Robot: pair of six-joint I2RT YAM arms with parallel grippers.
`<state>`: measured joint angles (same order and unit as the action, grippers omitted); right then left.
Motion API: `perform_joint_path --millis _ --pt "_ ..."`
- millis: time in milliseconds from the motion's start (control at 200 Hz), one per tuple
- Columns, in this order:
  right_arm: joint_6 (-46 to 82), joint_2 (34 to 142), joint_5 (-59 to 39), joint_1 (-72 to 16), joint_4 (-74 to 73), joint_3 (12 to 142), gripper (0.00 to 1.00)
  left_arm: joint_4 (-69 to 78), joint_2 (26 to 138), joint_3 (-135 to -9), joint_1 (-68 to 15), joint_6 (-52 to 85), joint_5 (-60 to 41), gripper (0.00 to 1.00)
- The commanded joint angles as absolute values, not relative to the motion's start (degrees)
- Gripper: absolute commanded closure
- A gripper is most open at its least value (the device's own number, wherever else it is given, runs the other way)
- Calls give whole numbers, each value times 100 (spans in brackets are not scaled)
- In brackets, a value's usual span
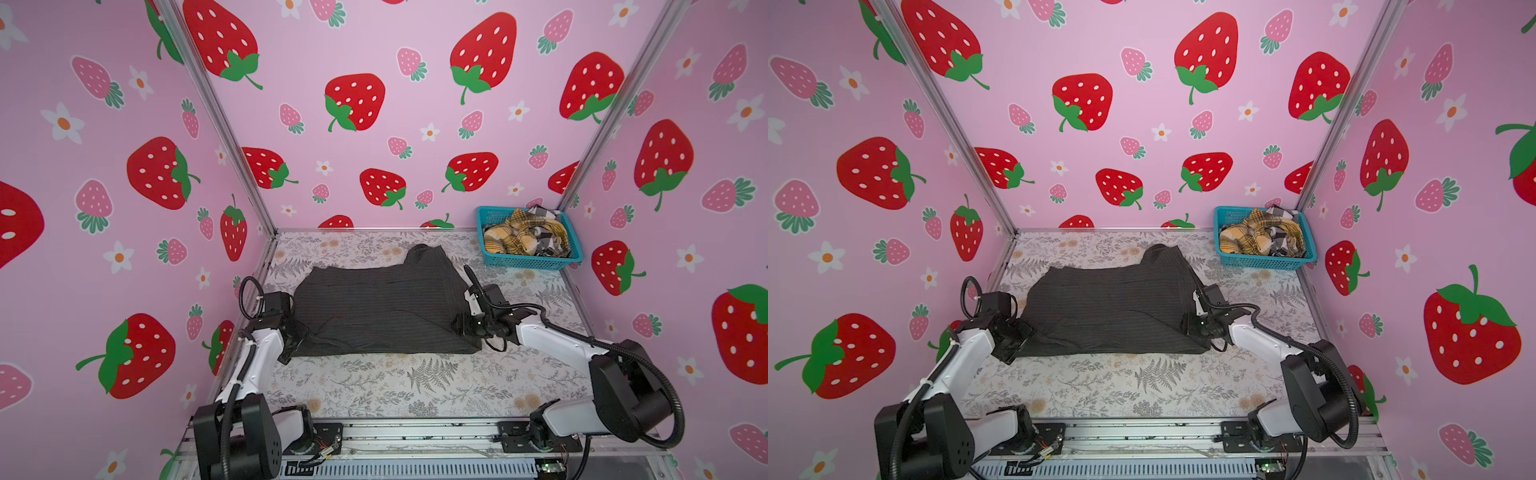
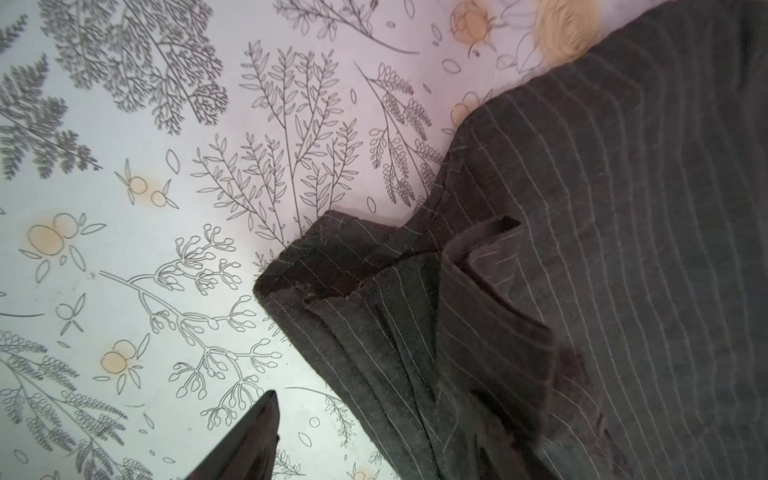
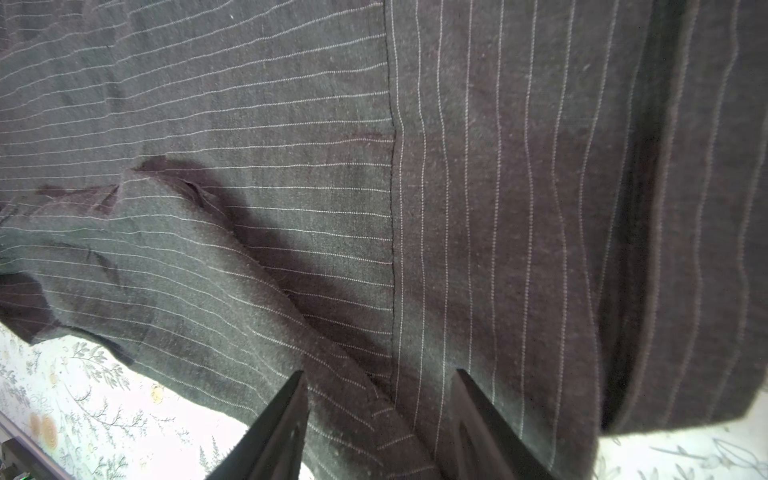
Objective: Fold and stack the long sleeve shirts
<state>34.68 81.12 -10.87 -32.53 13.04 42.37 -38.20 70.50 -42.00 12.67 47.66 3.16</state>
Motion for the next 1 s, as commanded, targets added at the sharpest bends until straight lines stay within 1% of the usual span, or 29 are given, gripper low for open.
perform_joint_path --millis 0,60,125,170,315,495,560,630,745,780,905,925,965,990 --pt "3453 7914 -997 -3291 1430 4307 42 -4082 7344 -4562 1363 4683 138 28" --pt "3446 7897 -996 -3296 1452 4309 42 -4076 7290 -4668 1377 4756 66 28" --pt "3417 7882 -1010 -3296 1483 4298 42 -4100 7038 -4731 1371 4848 -23 25" --pt "3396 7876 -1054 -3296 1494 4293 42 -4154 6856 -4798 1364 4860 -61 17" --pt "3275 7913 -1160 -3377 1572 4328 42 -4530 6621 -5168 1348 4693 78 0" --pt "3259 7989 -1077 -3472 1641 4325 43 -4576 7299 -5434 1234 4539 216 0" --pt "3295 7986 -1039 -3467 1659 4324 43 -4727 7570 -5492 1166 4523 273 3" --pt "3343 7971 -1013 -3472 1653 4324 43 -4743 7711 -5412 1160 4525 295 10" --pt "3384 7993 -1057 -3472 1642 4368 43 -4421 7882 -5230 1160 4518 280 17" --pt "3379 8006 -1079 -3471 1643 4377 43 -4318 7983 -5235 1162 4519 254 22" --pt "3349 7996 -1178 -3467 1702 4412 46 -3931 8458 -5441 1158 4469 181 44" --pt "3341 7984 -1193 -3479 1712 4420 47 -3856 8514 -5472 1159 4460 163 49" --pt "3317 7964 -1213 -3485 1750 4434 48 -3743 8621 -5520 1154 4429 120 62" --pt "3307 7933 -1224 -3495 1783 4453 52 -3720 8678 -5572 1152 4426 87 71"
